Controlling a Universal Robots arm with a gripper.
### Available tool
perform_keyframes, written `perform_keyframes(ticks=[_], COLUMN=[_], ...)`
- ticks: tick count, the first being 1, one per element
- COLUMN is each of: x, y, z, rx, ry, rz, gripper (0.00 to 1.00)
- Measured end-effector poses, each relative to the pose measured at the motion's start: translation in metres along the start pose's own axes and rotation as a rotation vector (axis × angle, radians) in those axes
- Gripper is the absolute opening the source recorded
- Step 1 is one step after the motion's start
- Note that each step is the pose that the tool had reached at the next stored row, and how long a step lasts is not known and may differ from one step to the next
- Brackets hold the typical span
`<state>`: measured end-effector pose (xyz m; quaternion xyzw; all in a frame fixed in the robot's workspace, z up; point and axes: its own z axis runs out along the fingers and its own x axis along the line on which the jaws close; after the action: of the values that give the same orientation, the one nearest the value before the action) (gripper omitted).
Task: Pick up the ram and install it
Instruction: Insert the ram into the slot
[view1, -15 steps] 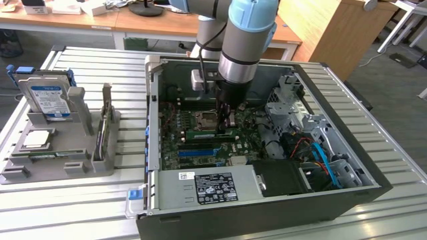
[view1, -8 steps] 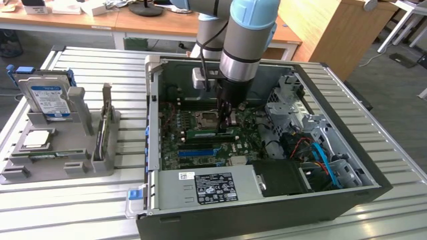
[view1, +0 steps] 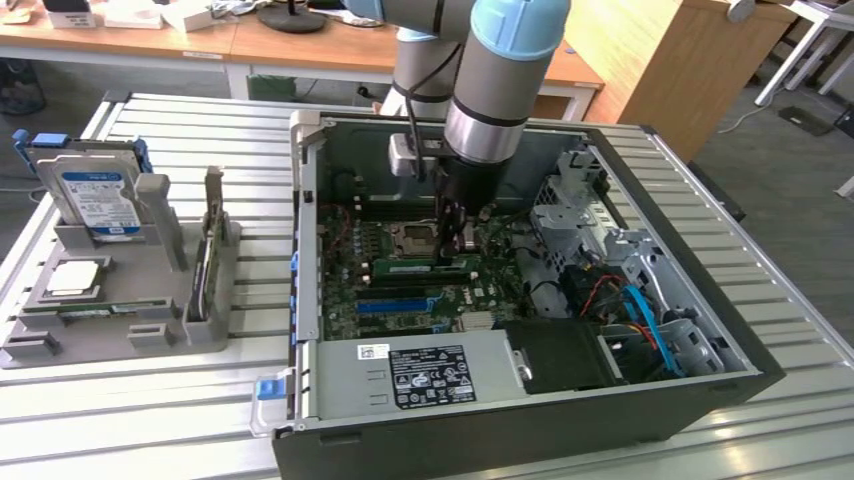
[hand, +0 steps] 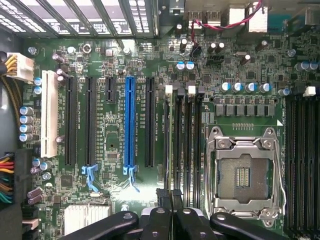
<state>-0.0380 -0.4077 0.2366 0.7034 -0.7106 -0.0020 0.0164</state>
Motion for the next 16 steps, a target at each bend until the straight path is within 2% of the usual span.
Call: perform_keyframes(ticks=[1,4,10,16], x=[0.0,0.0,0.0,0.0], y=[-0.0004,-0.0011,-0.0016,0.002], z=[-0.0001,0.0003,0.0005,0.0013], rx=[-0.0023,-0.0036,-0.0042,-0.0042], ry=[0.0001,-0.0002,-0.0003,-0.0001], rz=[0.0,0.001,0.004,0.006], gripper=[0.12,0.12,0.12,0.12])
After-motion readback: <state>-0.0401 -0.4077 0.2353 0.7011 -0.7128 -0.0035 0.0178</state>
